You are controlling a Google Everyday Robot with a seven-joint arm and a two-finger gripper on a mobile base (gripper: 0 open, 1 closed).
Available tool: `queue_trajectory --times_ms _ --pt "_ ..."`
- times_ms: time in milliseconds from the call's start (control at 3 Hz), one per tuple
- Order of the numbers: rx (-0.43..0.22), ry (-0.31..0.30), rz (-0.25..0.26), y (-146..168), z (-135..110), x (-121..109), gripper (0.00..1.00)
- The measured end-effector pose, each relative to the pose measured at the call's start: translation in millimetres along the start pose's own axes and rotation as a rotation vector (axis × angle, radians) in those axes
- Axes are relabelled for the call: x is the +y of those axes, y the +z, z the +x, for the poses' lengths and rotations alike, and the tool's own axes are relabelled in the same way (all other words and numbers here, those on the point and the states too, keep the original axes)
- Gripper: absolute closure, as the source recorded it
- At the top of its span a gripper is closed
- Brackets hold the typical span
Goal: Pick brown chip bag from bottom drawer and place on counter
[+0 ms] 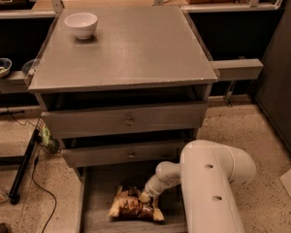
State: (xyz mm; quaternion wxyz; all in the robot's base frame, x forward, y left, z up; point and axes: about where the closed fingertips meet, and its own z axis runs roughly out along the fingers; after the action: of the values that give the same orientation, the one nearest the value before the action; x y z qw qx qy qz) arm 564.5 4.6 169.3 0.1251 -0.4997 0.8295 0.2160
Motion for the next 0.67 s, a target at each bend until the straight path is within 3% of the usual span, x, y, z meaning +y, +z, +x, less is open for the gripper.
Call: queue_trajectory --times_ms 333,667 --pt "0.0 0.0 0.0 0.0 0.0 0.1 1.0" --pt "0.002 0.019 -0.002 -3.4 -5.2 4.5 1.0"
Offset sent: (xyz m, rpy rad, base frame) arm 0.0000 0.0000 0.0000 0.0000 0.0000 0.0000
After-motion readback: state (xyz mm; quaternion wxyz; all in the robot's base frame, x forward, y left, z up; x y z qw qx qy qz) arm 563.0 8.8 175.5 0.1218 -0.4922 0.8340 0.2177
